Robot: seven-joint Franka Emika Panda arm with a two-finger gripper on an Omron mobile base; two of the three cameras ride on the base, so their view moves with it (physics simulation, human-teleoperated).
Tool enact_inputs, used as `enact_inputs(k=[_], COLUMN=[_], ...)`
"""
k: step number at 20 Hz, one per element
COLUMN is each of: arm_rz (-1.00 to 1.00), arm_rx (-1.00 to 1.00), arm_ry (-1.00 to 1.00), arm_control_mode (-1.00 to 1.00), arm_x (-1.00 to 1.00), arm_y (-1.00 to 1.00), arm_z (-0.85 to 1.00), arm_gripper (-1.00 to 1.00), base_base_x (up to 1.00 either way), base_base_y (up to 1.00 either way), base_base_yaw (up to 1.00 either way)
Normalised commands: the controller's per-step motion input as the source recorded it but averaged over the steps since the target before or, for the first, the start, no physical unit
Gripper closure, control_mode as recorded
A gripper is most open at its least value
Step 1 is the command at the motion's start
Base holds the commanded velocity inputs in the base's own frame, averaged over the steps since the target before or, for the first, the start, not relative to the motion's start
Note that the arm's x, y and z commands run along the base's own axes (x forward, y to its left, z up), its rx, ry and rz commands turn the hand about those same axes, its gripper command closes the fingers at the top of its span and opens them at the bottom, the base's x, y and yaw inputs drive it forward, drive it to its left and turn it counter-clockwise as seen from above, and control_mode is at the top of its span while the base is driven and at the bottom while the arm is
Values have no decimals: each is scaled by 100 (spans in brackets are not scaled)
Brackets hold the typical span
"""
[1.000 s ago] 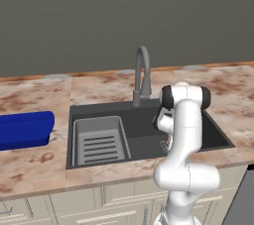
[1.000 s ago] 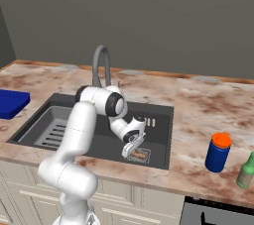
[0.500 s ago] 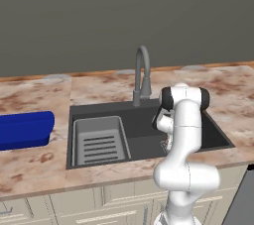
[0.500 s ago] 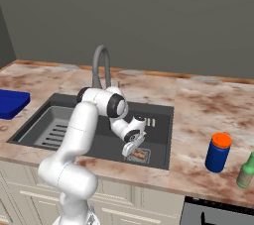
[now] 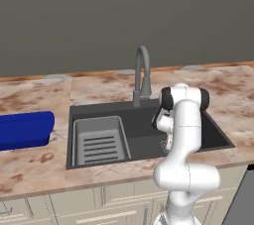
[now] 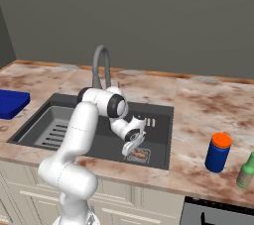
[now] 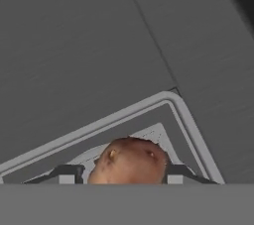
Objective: Pick up all produce items and place them in the sink. Turn on the sink faucet to wash them. Then turn the sink off and put them in the tray.
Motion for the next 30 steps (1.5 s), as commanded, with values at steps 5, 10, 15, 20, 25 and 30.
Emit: enact_inputs(k=[5, 10, 15, 20, 25, 30], arm_rz=[0, 0, 0, 0, -2, -5], arm_rx=[4, 4, 2, 1, 0, 0], arm_ry=[-2, -5, -8, -8, -8, -8], arm_control_mode=[-100, -100, -100, -100, -100, -100], arm_x=[-21, -28, -27, -25, -24, -25], arm_y=[-5, -8, -4, 0, 0, 1], arm_z=[5, 27, 46, 57, 64, 68], arm_gripper=[-100, -100, -100, -100, -100, -100], base_base_x=[0, 0, 0, 0, 0, 0], base_base_y=[0, 0, 0, 0, 0, 0], base_base_yaw=[0, 0, 0, 0, 0, 0])
